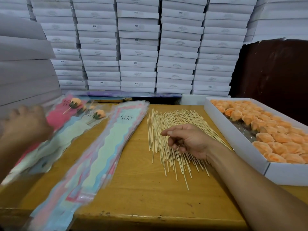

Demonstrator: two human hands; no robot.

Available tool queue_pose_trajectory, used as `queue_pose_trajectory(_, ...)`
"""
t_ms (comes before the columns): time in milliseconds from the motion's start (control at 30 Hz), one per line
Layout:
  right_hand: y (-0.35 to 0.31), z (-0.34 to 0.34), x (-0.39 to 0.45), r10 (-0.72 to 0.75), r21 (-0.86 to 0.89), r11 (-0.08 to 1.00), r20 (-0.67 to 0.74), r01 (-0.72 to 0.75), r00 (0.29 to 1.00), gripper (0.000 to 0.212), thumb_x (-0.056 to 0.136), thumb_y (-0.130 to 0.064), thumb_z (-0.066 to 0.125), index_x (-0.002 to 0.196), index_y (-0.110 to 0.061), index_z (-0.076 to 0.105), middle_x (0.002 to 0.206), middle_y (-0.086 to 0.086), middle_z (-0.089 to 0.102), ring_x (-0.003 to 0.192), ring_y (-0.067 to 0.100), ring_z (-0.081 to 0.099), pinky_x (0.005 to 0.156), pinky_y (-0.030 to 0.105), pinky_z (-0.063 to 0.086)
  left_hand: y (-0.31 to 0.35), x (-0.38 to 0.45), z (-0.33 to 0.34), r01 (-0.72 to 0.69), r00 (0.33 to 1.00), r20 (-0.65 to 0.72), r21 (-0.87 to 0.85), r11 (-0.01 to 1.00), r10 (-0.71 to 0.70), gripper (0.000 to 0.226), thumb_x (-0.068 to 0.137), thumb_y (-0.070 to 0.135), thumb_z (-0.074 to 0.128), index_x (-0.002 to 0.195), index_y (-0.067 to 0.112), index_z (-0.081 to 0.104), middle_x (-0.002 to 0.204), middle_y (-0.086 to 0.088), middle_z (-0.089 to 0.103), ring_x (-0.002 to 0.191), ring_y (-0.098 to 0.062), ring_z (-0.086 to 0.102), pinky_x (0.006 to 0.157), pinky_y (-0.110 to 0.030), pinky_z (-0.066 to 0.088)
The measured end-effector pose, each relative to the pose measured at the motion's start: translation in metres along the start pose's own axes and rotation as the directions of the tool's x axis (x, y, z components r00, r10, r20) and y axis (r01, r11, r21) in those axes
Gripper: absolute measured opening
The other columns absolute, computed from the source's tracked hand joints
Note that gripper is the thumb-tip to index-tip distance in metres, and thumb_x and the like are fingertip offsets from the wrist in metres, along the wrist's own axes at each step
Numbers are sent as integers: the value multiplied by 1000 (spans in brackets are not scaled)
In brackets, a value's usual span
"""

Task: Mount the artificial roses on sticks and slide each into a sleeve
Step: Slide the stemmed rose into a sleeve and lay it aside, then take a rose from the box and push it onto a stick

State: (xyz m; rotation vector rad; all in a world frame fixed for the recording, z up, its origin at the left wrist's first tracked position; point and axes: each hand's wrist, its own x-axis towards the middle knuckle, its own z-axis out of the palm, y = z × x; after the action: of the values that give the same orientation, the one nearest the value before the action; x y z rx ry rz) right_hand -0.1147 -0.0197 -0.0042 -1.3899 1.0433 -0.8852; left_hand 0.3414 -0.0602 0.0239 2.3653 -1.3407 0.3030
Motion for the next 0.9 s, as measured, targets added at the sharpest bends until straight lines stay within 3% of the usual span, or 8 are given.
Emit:
queue_pose_trajectory(100,2,-1,1,-19,-75,997,-71,14,997,17,98,-10,60,104,-9,75,74,7,72,59,11,61,40,19,40,52,-39,-22,-202,979,1,105,974,203,56,88,42,66,127,7,46,122,-28,53,109,-46,52,86,-51,49)
queue_pose_trajectory(200,3,-1,1,-34,-137,990,-100,20,994,15,98,-12,61,103,-11,75,74,6,73,58,10,61,41,19,40,106,-74,-25,-366,930,2,-86,927,367,43,93,40,63,122,11,52,117,-19,64,95,-37,58,76,-42,49)
queue_pose_trajectory(333,3,-1,1,-69,-195,980,-150,39,986,16,99,-14,61,100,-15,76,70,4,72,56,9,59,41,18,39,176,-128,-12,-443,876,33,-338,830,481,35,93,41,63,117,16,60,109,-8,69,100,-30,62,74,-35,46)
queue_pose_trajectory(433,4,0,1,-126,-308,950,-210,57,970,16,100,-15,60,97,-19,76,65,2,71,54,6,61,48,19,44,221,-160,2,-463,860,35,-365,807,510,29,92,44,61,109,20,60,105,-3,67,96,-28,62,69,-33,42)
queue_pose_trajectory(567,6,-1,2,-204,-493,870,-310,26,929,17,101,-22,61,90,-26,74,61,0,71,57,12,62,60,32,52,260,-184,13,-445,851,72,-426,788,520,25,93,41,60,107,20,59,102,-2,63,84,-24,54,64,-33,37)
queue_pose_trajectory(733,5,-6,2,-234,-582,812,-397,-46,888,25,100,-20,58,83,-19,76,54,-5,67,45,-1,58,50,20,42,281,-196,22,-357,869,112,-531,768,482,9,93,28,58,93,20,58,90,-1,63,79,-23,59,59,-32,41)
queue_pose_trajectory(900,3,-10,4,-242,-618,777,-464,-116,852,22,96,-21,61,80,-26,74,57,-8,69,56,5,67,60,26,52,278,-202,34,-400,843,96,-547,736,529,14,95,30,56,97,18,62,95,-3,66,86,-26,63,68,-36,52)
